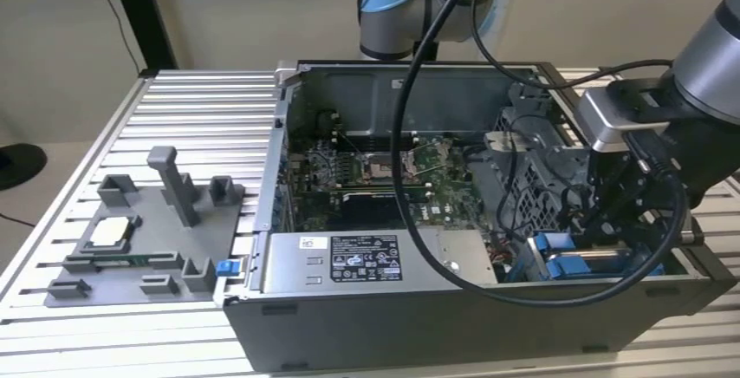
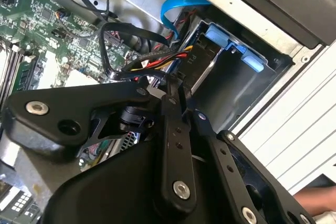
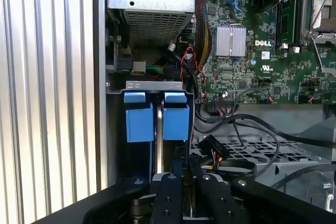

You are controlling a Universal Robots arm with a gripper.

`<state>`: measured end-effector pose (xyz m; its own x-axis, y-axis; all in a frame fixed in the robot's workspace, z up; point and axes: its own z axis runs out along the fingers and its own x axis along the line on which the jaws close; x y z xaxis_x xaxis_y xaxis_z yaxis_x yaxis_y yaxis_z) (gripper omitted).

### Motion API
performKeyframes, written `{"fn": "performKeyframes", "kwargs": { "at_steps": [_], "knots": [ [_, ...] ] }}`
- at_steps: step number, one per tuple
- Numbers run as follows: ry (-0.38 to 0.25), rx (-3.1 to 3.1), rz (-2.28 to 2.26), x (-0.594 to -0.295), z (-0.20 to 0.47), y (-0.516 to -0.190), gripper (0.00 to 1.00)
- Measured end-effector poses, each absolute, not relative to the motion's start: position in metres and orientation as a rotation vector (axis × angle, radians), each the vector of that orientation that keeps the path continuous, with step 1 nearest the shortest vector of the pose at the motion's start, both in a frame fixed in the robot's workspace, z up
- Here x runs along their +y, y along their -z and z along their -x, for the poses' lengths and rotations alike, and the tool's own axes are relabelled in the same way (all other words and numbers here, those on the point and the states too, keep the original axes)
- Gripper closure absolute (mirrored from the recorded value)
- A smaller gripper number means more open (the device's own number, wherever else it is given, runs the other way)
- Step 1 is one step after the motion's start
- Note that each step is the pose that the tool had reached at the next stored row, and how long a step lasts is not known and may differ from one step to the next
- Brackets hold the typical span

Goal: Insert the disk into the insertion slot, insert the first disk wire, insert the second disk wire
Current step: 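Insert the second disk wire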

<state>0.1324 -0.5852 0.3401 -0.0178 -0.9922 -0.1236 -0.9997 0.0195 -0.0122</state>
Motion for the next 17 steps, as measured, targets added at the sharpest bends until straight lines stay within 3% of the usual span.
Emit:
{"fn": "performKeyframes", "kwargs": {
  "at_steps": [15, 16, 17],
  "knots": [
    [-0.119, 2.171, 2.131, -0.5852, -0.1324, -0.3332, 1.0],
    [-0.12, 2.171, 2.131, -0.5851, -0.1323, -0.3337, 0.0],
    [-0.121, 2.17, 2.131, -0.5852, -0.1322, -0.3347, 0.0]
  ]
}}
